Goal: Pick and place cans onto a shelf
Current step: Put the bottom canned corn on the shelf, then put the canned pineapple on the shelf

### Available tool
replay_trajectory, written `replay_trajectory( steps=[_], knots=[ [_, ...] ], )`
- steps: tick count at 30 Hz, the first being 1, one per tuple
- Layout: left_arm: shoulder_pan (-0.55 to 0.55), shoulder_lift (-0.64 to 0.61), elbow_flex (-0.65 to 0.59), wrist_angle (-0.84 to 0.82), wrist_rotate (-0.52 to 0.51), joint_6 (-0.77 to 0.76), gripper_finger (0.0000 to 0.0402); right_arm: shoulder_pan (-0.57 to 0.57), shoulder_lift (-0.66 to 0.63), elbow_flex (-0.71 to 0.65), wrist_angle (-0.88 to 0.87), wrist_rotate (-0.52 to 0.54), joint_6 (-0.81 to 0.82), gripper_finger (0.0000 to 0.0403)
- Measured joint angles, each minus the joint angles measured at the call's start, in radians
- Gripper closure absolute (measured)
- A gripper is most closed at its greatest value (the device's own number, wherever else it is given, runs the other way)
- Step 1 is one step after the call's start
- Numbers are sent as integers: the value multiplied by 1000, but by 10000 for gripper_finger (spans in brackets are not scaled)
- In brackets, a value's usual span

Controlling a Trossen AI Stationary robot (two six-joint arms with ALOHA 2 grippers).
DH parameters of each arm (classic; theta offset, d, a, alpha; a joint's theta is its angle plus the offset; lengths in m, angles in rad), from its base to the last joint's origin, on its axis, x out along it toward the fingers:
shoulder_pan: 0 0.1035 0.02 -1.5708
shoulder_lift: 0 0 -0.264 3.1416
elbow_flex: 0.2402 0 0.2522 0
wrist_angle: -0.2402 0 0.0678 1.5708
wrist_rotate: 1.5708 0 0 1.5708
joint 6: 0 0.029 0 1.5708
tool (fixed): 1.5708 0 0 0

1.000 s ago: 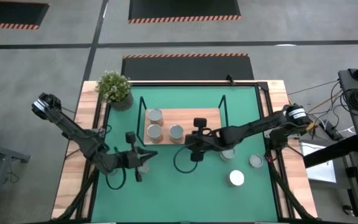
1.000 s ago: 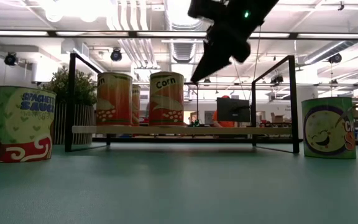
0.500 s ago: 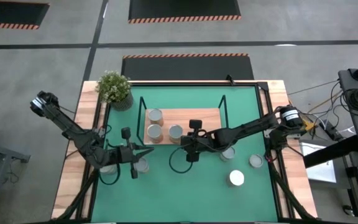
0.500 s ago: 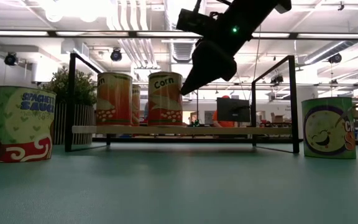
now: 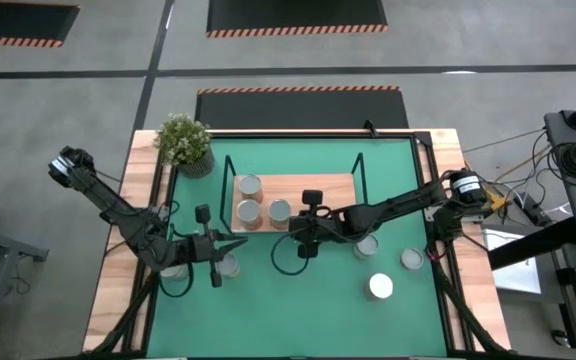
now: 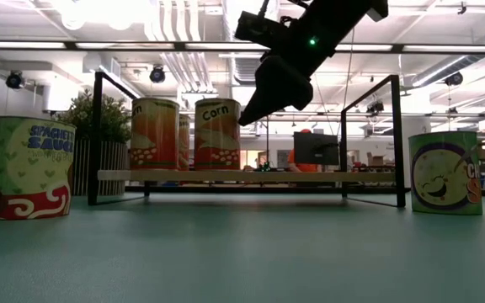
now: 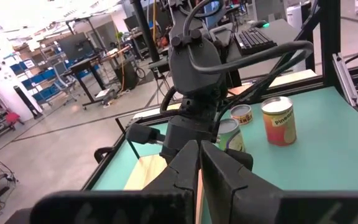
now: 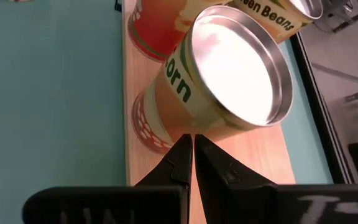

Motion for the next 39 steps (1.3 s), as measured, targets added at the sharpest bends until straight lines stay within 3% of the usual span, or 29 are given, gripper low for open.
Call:
replay_trajectory(
  steps=[7, 11, 16, 23, 33, 39],
  knots=[
    [0, 1, 1, 0, 0, 0, 401, 3, -96, 0, -15, -10, 0, 394],
    [0, 1, 1, 0, 0, 0, 401, -19, -162, 0, 48, -97, 11, 394],
    [1, 1, 1, 1, 0, 19, 401, -68, -150, 0, 182, -227, -1, 394],
    [1, 0, 1, 4, 0, 22, 401, -27, -183, 51, 73, -254, 47, 394],
    [1, 0, 1, 4, 0, 22, 401, 186, -263, 117, -123, -263, 442, 394],
    [1, 7, 1, 4, 0, 18, 401, 280, -261, 119, -431, -292, 978, 394]
  ],
)
